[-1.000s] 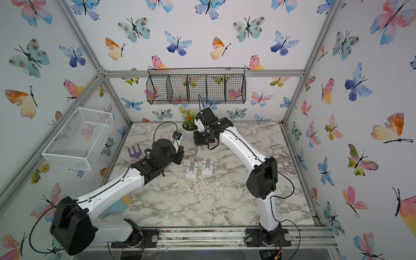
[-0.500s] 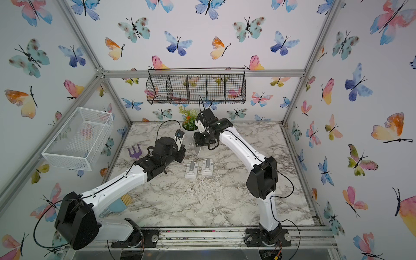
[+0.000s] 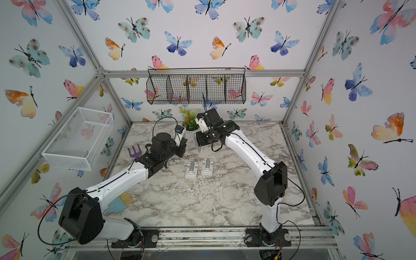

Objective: Open the phone stand

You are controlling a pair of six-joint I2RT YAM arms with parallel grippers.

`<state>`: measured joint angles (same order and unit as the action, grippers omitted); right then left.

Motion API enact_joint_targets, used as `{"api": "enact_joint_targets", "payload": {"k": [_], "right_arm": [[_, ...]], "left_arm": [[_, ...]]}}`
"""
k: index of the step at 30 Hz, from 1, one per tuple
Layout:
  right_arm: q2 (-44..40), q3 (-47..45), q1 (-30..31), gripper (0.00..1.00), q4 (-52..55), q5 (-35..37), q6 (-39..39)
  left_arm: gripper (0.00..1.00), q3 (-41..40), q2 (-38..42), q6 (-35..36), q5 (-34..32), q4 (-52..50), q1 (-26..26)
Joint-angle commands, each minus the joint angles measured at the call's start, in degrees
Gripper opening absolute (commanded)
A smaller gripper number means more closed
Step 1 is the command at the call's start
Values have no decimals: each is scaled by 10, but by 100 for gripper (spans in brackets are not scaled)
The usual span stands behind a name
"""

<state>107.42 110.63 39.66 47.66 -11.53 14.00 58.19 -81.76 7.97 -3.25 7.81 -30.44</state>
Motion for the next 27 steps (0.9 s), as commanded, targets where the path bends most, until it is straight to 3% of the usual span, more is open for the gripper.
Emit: {"api": "enact_joint_targets", "payload": {"k": [1,16,27], "right_arm": [[-46,-6,19,1,104,-91,-27],[-67,-27,66,1,158,-97,-42],[-77,-58,83,1,113,-108,-12]], "left_arm": [[0,-12,-39,3,-101,83,61],[0,34,-128,5,-62,149,167],[0,60,-162,-10,-34,152,174]]}}
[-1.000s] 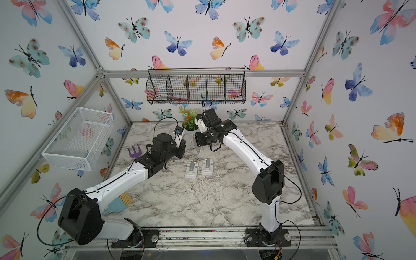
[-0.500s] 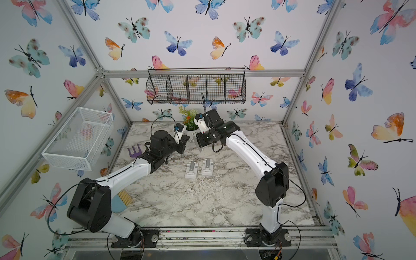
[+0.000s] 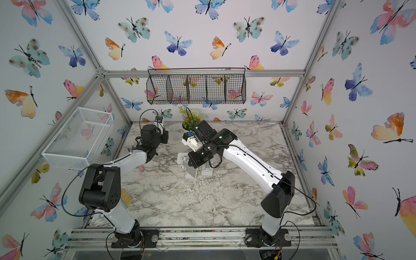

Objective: Open the phone stand

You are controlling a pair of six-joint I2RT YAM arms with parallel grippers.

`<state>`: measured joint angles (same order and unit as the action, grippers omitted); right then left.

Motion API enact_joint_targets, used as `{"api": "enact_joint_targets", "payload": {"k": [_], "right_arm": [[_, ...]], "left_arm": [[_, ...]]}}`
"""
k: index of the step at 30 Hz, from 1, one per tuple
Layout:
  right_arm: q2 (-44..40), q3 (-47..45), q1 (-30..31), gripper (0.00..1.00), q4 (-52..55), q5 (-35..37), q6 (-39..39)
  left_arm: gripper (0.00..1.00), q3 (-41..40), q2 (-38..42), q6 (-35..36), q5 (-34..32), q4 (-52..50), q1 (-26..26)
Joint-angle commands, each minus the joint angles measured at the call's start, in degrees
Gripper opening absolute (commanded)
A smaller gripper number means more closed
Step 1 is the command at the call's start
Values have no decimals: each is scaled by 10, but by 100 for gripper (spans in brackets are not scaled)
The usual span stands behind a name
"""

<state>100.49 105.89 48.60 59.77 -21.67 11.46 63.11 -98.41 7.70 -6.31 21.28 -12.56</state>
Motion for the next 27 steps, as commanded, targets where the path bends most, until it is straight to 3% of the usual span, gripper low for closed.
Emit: {"api": "enact_joint_targets", "payload": {"k": [1,6,7,8,10,13,15,21,27], "right_arm": [[-10,-15,-6,1,-15,-4,17],[-2,-23,-7,1,-25,30,20],[0,-23,-8,1,-25,36,21],[2,-23,-10,1,-28,37,22],[5,-25,-17,1,-33,39,29],[7,-27,-32,1,-47,23,40],[8,-28,-44,1,-57,8,46],[16,-21,-64,1,-80,-52,61],[23,-19,-67,1,-72,-115,59]], "left_arm": [[0,8,10,-9,-4,13,-5],[0,-34,62,-13,27,-20,-5],[5,-43,76,-14,38,-31,-5],[11,-53,89,-14,46,-39,-5],[41,-73,117,-19,62,-58,-5],[77,-107,158,-31,92,-81,-5],[87,-127,186,-40,113,-96,-5],[98,-185,264,-44,196,-105,-3],[95,-194,277,-52,362,-84,22]]}}
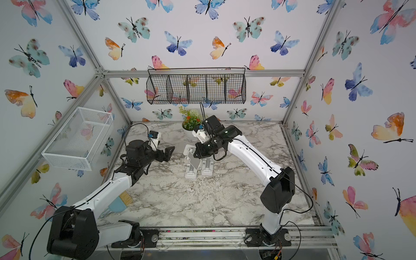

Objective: Open the phone stand

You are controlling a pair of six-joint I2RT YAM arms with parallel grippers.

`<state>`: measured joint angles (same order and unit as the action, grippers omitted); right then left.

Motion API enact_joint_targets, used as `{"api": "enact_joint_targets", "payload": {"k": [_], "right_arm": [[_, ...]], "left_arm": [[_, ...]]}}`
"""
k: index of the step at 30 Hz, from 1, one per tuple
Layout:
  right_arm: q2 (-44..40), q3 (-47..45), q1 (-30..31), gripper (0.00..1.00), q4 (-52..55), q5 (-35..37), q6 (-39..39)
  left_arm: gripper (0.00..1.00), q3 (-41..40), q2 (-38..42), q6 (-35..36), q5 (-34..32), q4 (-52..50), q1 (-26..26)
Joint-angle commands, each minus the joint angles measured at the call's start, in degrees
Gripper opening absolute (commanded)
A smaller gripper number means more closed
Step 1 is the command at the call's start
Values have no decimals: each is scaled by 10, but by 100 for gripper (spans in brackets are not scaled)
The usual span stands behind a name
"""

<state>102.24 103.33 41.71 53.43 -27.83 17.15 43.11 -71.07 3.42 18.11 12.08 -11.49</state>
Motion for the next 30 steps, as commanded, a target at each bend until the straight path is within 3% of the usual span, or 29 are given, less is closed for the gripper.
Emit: {"api": "enact_joint_targets", "payload": {"k": [1,8,19,30], "right_arm": [[4,3,2,1,-7,-57,1],[-4,2,3,1,12,-60,-9],[-4,5,2,1,1,-71,-6],[-4,20,-2,1,-11,-72,-4]], "left_arm": [[95,13,-3,-11,152,6,15],[89,78,-54,-3,304,-59,33],[83,93,-73,-16,369,-59,40],[68,98,-115,-47,432,-25,41]]}}
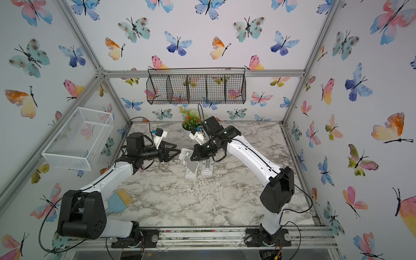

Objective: Open the phone stand

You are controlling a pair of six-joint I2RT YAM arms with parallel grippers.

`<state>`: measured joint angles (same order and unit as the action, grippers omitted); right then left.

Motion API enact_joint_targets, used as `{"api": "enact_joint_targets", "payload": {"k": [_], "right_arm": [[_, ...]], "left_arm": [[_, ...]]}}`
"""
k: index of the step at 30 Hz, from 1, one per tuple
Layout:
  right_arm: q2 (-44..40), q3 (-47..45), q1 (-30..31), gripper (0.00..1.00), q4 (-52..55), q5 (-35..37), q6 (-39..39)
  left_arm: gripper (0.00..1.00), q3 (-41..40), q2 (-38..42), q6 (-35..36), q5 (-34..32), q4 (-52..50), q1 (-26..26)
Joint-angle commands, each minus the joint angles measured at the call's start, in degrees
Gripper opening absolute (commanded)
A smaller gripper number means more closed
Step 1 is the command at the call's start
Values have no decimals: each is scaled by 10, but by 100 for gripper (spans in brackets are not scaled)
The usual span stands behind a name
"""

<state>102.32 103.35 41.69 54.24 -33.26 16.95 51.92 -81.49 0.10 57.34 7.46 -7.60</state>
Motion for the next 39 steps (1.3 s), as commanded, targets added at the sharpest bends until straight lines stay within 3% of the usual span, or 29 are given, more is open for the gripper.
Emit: {"api": "enact_joint_targets", "payload": {"k": [1,6,11,13,16,17,39], "right_arm": [[-5,20,-2,1,-22,-22,-3],[0,24,-2,1,-24,-30,-4],[4,24,-3,1,-24,-40,-8],[6,24,-2,1,-26,-44,-9],[11,25,-3,1,-27,-49,-10],[12,26,-3,1,-28,-53,-10],[35,43,-2,1,-66,-148,-9]], "left_arm": [[67,10,-16,-21,49,30,4],[62,21,-50,-43,91,46,4],[49,33,-66,-50,97,55,4],[38,40,-75,-53,106,55,4],[6,47,-82,-54,110,53,4],[0,48,-83,-55,110,52,4],[0,85,-137,-69,122,53,-10]]}}
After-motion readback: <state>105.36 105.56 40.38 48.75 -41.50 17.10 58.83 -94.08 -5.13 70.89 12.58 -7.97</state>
